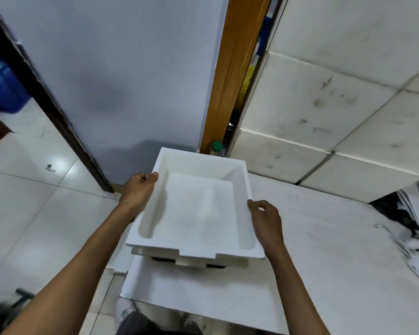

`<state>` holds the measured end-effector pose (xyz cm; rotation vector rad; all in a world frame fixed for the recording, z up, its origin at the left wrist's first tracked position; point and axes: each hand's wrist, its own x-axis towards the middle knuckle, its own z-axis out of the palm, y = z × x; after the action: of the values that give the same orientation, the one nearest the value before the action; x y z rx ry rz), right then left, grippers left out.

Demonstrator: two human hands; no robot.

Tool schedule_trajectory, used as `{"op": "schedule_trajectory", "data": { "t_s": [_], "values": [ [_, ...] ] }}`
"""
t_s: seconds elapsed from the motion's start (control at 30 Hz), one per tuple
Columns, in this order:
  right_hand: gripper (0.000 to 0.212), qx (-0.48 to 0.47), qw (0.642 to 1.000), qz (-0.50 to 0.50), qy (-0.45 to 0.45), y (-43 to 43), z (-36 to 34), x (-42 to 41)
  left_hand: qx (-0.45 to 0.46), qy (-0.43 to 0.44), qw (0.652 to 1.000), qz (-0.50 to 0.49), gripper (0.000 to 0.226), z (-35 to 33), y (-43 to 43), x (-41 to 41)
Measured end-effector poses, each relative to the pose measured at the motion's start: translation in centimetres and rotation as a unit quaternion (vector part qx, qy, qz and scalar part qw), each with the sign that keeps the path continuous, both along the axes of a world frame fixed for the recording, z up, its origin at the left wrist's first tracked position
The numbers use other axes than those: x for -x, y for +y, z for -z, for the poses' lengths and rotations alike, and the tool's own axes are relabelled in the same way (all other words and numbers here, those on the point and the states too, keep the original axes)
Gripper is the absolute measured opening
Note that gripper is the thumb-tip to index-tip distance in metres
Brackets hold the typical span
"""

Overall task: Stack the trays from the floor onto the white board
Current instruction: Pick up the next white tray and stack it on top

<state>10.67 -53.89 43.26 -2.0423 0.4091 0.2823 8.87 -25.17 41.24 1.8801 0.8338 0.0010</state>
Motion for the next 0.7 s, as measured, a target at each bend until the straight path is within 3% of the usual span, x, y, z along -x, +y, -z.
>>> {"op": "schedule_trajectory", "data": {
  "t_s": [0.3,0.4,0.57,0.7],
  "values": [
    [0.026,0.040,0.998,-0.009,-0.046,0.7,2.4,0.1,-0.049,0.013,0.999,-0.016,0.040,1.7,-0.2,-0.4],
    [0.021,0.023,0.997,0.011,-0.067,0.7,3.2,0.6,-0.092,0.019,0.995,-0.034,0.032,2.6,-0.4,0.3],
    [0.040,0.043,0.993,0.000,-0.108,1.0,4.8,0.5,-0.086,-0.002,0.996,-0.030,0.034,4.3,-0.8,0.8],
    [0.043,0.069,0.990,-0.024,-0.122,1.4,5.6,0.5,-0.109,-0.024,0.994,-0.006,0.040,4.9,-1.2,0.5]
  ]
}}
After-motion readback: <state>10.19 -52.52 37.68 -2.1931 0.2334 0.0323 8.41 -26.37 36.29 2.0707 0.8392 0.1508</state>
